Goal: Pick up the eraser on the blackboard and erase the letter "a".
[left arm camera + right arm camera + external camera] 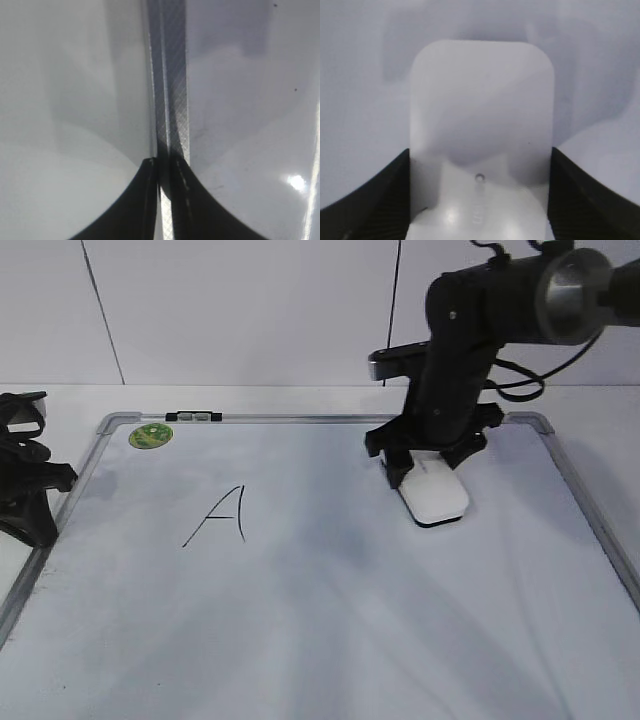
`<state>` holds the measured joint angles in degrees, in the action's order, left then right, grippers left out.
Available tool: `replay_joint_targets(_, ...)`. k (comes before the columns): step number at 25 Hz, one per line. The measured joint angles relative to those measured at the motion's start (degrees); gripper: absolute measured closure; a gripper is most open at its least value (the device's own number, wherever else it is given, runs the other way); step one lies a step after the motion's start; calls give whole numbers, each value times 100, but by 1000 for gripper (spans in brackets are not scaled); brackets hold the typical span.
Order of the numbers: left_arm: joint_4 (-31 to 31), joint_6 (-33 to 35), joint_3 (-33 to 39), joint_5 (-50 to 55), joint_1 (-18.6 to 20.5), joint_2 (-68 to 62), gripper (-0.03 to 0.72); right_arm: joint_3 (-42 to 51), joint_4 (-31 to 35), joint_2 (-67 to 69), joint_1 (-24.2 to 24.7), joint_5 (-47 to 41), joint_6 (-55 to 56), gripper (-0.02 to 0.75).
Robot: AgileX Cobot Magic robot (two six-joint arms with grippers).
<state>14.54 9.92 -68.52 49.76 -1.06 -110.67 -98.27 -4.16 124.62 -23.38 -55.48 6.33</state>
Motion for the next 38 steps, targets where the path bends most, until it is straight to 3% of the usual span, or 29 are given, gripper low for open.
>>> replay_joint_targets(5, 11, 0, 0, 0, 0, 0, 639, 0, -255, 19, -570, 75, 0, 167)
replay_joint_targets(11, 21, 0, 0, 0, 0, 0, 639, 0, -651, 14, -554, -14, 624, 167)
replay_joint_targets(22, 32, 0, 0, 0, 0, 0, 639, -16, -965, 14, 634, -195, 837, 167)
replay_joint_targets(26, 32, 0, 0, -10, 0, 0, 639, -26, -1005, 14, 813, -269, 795, 167)
replay_joint_targets(32, 14, 0, 0, -10, 0, 0, 639, -38, -836, 14, 551, -339, 445, 167)
replay_joint_targets(38, 14, 0, 0, -10, 0, 0, 639, -38, -564, 14, -317, -363, 130, 167)
